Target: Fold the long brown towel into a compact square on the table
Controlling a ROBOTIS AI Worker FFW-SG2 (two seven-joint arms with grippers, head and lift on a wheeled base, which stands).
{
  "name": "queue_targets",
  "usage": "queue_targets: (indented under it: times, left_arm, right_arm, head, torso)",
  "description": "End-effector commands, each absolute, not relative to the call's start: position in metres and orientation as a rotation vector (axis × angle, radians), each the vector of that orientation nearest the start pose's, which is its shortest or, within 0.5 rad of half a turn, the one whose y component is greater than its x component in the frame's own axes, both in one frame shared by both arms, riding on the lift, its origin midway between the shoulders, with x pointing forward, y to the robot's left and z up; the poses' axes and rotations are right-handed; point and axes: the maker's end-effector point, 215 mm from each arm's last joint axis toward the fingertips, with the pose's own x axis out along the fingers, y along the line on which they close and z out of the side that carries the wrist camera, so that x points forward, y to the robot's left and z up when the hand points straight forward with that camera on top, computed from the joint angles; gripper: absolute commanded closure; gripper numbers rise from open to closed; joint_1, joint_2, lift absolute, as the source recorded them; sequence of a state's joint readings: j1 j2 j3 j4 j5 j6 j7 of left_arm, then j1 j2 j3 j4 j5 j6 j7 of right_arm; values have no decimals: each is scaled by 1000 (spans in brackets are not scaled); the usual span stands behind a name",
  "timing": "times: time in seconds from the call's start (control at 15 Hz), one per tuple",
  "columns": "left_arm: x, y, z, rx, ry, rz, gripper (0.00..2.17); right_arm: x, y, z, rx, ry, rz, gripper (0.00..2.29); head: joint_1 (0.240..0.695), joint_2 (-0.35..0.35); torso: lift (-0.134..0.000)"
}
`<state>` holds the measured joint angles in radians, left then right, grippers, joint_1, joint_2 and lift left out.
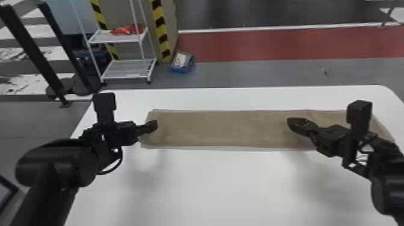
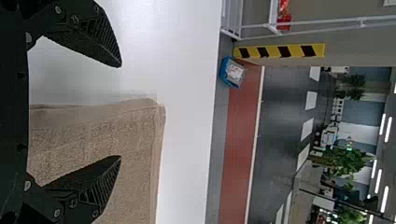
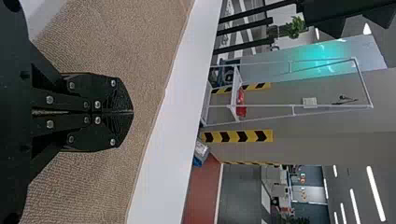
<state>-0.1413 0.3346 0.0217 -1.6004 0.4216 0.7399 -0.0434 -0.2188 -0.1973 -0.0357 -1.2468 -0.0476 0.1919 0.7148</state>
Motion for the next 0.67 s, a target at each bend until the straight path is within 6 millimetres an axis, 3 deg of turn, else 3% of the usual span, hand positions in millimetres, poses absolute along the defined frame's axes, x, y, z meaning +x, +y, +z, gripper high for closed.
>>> queue_targets:
  times: [0.0,0.27,0.53,0.6]
  left_arm:
    - [591,322,-440,-62,603,-64,221]
    - [593,324,-443,-60,612,-70,309]
    - [588,320,-456,-42,680,-79,539]
    - [588,318,-457,-40,683,-85,684]
  right_arm:
    - [601,-211,-433,-15,322,605,2074]
    - [602,-212,-435,-16,319,605,2074]
    - [602,-216,-438,-20,325,601,2074]
    - [601,-218,-438,-20,326,600,2074]
  head:
    - [695,100]
    - [695,101]
    - [695,101]
    - [695,100]
  torso:
    - [-128]
    - [-128]
    - [-128]
    - [-128]
